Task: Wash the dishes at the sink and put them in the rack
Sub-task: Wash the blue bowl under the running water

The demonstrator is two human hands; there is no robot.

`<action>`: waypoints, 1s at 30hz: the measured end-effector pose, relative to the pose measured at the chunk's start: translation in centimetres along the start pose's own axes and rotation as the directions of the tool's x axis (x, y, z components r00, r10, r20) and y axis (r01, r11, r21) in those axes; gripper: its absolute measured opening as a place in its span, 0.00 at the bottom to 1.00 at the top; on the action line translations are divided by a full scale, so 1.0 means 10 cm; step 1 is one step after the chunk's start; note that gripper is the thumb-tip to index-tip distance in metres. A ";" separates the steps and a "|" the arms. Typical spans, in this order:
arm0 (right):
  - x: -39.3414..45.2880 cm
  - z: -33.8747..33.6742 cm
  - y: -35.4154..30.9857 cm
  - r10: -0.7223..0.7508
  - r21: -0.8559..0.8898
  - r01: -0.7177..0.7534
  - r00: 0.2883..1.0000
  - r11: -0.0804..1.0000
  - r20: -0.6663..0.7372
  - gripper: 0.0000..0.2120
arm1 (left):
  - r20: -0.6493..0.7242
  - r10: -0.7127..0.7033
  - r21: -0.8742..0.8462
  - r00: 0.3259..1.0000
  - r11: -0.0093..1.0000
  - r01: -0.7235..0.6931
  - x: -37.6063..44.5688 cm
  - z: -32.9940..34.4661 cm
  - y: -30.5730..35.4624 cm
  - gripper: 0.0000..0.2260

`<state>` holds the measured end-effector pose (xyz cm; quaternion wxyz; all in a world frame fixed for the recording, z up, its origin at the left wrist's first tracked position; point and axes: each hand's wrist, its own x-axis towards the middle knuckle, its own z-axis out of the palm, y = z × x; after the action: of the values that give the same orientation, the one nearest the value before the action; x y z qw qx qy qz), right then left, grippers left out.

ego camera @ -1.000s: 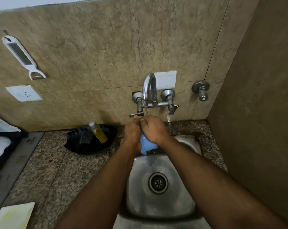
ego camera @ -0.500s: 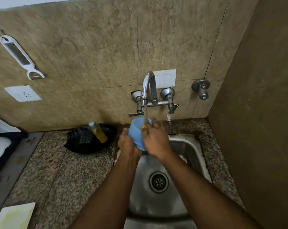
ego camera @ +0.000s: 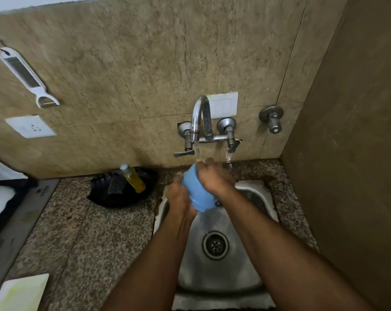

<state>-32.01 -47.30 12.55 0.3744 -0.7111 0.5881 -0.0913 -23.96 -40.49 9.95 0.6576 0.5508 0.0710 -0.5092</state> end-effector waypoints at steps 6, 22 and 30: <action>-0.06 0.06 0.07 -0.013 0.553 -0.051 0.994 0.832 0.111 0.39 | 0.066 0.186 0.307 0.980 0.931 -0.197 -0.01 0.14 0.19 0.16; -0.02 -0.10 0.39 0.002 0.943 -0.315 0.949 0.110 0.317 0.26 | 0.231 -0.012 0.500 0.973 0.859 -0.108 0.01 0.05 0.32 0.14; 0.35 -0.40 0.47 0.263 0.868 -0.084 0.963 0.489 -0.055 0.17 | 0.166 0.070 0.474 0.984 0.869 -0.142 0.06 -0.03 0.27 0.15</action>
<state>-36.83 -52.33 11.24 0.6293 -0.3571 0.5654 -0.3960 -21.55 -40.89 11.18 0.5292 0.6628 -0.1363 -0.5119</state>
